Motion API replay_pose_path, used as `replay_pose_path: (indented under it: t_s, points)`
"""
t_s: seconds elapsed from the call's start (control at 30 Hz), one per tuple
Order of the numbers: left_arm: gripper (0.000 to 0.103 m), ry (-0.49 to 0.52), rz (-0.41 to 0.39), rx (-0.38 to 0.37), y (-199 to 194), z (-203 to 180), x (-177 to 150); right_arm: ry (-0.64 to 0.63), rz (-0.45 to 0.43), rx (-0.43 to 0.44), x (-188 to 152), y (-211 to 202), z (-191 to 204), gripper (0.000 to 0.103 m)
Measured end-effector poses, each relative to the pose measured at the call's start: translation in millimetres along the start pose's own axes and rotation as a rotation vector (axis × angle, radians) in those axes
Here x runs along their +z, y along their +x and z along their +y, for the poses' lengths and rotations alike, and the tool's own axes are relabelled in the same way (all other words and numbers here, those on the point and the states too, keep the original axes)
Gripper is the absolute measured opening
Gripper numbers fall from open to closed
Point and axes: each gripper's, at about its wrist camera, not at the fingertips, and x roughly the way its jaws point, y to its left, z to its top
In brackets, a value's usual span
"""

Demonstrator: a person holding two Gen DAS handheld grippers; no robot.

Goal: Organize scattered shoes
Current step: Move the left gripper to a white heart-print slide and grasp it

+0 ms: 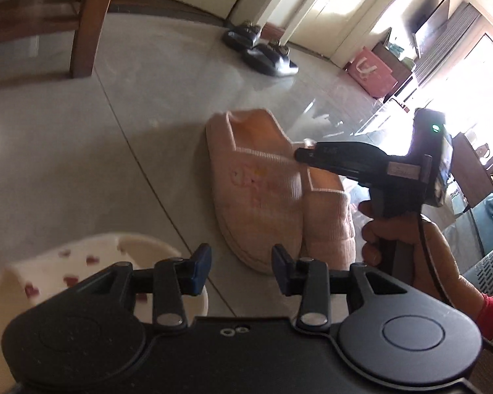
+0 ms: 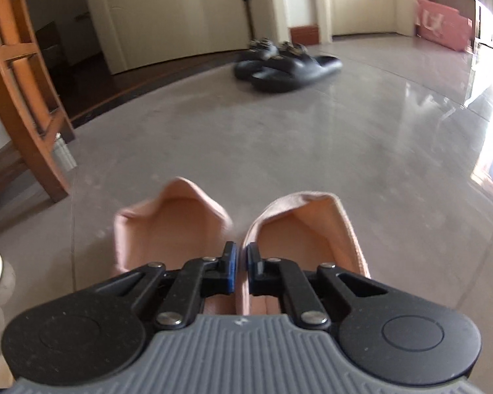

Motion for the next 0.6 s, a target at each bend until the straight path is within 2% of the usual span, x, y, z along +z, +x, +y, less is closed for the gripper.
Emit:
replay_pose_path:
  t_s: [0.1, 0.17, 0.2, 0.23, 0.27, 0.3, 0.4, 0.43, 0.47, 0.53, 0.6]
  points:
    - [0.039, 0.010, 0.000, 0.015, -0.5, -1.2, 2.1, 0.012, 0.033, -0.029, 9.8, 8.3, 3.7, 0.013]
    - [0.039, 0.012, -0.001, 0.022, -1.6, 0.2, 2.8, 0.069, 0.045, -0.066, 13.7, 4.8, -0.8, 0.015]
    - [0.039, 0.013, -0.001, 0.025, -3.0, 1.3, 2.5, 0.069, 0.046, -0.067, 14.2, 4.7, -2.3, 0.022]
    - [0.039, 0.016, -0.001, 0.038, -5.5, 3.2, 2.1, 0.052, 0.050, -0.074, 12.8, 6.5, 0.8, 0.047]
    - [0.039, 0.019, 0.000, 0.046, -6.8, 4.6, 1.7, 0.036, 0.054, -0.080, 11.5, 8.4, 3.9, 0.060]
    - [0.039, 0.021, 0.002, 0.055, -8.2, 6.1, 1.4, 0.020, 0.058, -0.086, 10.2, 10.3, 7.0, 0.067]
    - [0.039, 0.019, -0.002, 0.088, -17.5, 12.5, 0.9, 0.012, 0.068, -0.066, 10.6, 20.4, 15.4, 0.065]
    - [0.039, 0.018, -0.005, 0.097, -20.6, 14.3, 0.8, 0.013, 0.078, -0.052, 11.1, 28.4, 19.9, 0.058]
    - [0.039, 0.017, -0.008, 0.104, -24.0, 15.8, 1.2, -0.001, 0.097, -0.067, 11.6, 40.6, 26.5, 0.045]
    - [0.039, 0.015, -0.016, 0.118, -30.8, 18.9, 1.9, -0.006, 0.111, -0.074, 12.6, 50.3, 31.3, 0.030]
    - [0.043, 0.018, -0.027, 0.131, -40.3, 23.1, 2.2, -0.023, 0.097, -0.040, 14.7, 56.4, 34.7, 0.011]
